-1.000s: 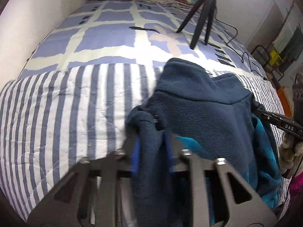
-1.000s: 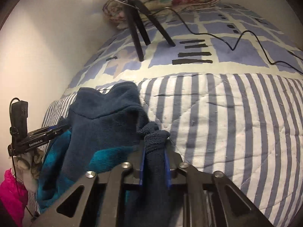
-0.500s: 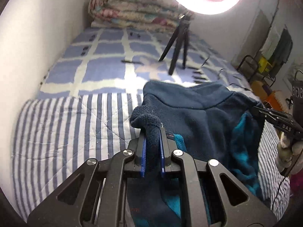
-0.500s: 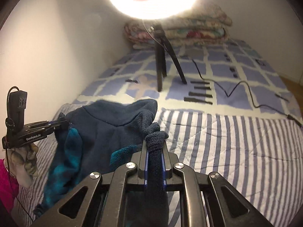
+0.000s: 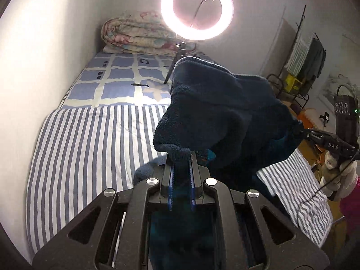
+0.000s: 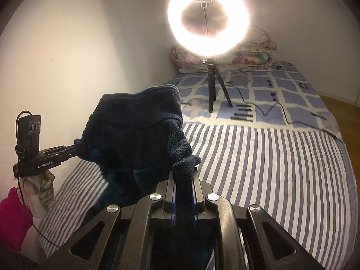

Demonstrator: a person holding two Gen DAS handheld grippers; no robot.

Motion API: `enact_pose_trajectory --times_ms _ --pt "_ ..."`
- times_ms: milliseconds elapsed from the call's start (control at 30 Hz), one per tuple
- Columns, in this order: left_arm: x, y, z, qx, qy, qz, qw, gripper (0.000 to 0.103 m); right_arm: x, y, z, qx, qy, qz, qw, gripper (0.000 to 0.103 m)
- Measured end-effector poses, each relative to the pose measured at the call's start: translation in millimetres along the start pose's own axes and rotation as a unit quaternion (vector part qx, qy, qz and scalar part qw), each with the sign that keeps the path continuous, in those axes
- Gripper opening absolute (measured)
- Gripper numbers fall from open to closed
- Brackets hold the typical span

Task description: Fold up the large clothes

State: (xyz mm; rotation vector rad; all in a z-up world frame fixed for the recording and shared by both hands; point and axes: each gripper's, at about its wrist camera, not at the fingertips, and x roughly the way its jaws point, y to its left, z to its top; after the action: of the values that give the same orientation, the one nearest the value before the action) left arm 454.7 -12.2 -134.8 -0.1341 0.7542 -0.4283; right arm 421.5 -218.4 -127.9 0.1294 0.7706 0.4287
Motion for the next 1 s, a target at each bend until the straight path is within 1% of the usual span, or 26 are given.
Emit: enact_pose_trajectory --times_ms 167,267,500,633,700,767,833,933,967,1000 --pt "-33 -11 -33 0.005 0.007 -0.007 0.9999 0.009 -33 20 -41 0.004 0.011 -0.004 1.0 0.008" --pt "-44 -13 -56 0.005 0.02 -0.01 0.9997 0.009 -44 29 -61 0.005 0.018 -0.008 1.0 0.008" --pt "-56 -22 -108 0.02 0.054 -0.003 0.9983 0.009 -56 45 -116 0.011 0.047 -0.018 0.999 0.008" --pt "-60 -28 -138 0.039 0.079 0.004 0.9961 0.009 -62 51 -148 0.01 0.058 -0.018 0.998 0.008" --pt "-61 -31 -149 0.057 0.094 0.007 0.9939 0.009 -65 53 -161 0.005 0.06 -0.019 0.998 0.008" --pt "-64 -35 -158 0.067 0.105 0.006 0.9921 0.009 -69 57 -175 -0.01 0.064 -0.028 0.998 0.008" --pt "-74 -39 -166 0.077 0.112 0.006 0.9907 0.009 -71 58 -183 -0.022 0.07 -0.038 0.997 0.009" --pt "-92 -37 -178 0.082 0.119 0.01 0.9894 0.01 -84 57 -189 -0.028 0.076 -0.04 0.996 0.016" --pt "-99 -35 -181 0.078 0.121 0.005 0.9896 0.01 -93 54 -191 -0.022 0.072 -0.035 0.997 0.022" --pt "-110 -32 -185 0.072 0.12 -0.001 0.9902 0.011 -103 53 -193 -0.016 0.069 -0.03 0.997 0.023"
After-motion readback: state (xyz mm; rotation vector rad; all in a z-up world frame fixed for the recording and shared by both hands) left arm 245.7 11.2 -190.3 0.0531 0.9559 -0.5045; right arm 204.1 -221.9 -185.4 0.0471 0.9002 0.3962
